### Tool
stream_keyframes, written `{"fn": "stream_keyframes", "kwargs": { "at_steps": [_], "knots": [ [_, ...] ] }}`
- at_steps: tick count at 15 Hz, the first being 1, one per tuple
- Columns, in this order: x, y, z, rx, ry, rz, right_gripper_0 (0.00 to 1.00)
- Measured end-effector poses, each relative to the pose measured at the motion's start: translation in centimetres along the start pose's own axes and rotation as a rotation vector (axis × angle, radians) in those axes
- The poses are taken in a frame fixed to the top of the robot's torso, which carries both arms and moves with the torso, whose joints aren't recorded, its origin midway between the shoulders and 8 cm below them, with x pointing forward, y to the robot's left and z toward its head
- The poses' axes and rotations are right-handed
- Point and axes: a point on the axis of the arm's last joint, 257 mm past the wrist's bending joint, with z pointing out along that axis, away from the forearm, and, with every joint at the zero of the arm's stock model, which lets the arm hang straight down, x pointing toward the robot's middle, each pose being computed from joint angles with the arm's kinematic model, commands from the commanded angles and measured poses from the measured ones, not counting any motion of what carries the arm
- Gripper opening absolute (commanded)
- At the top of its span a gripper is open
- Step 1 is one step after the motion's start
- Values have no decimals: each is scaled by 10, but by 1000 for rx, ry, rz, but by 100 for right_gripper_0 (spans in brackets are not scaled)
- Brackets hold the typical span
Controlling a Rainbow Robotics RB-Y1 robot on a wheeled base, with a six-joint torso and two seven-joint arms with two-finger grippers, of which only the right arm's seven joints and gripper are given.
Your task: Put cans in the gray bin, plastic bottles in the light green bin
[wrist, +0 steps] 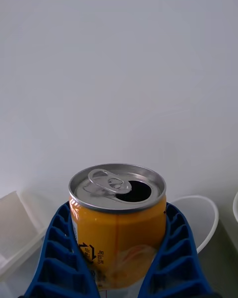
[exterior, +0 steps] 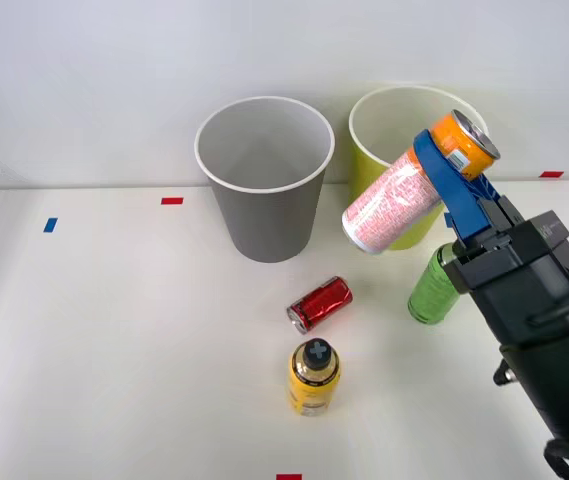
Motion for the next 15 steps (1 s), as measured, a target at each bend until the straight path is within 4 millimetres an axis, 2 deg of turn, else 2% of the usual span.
{"fn": "stream_keyframes", "kwargs": {
  "at_steps": [2, 4, 8, 11, 15],
  "knots": [
    [4, -10, 23, -25, -31, -39, 0],
    [9, -11, 47, -49, -40, -102, 0],
    [32, -17, 88, 11, 77, -288, 0],
    [45, -9, 123, 33, 143, -330, 0],
    [87, -31, 169, 46, 199, -326, 0]
  ]
}}
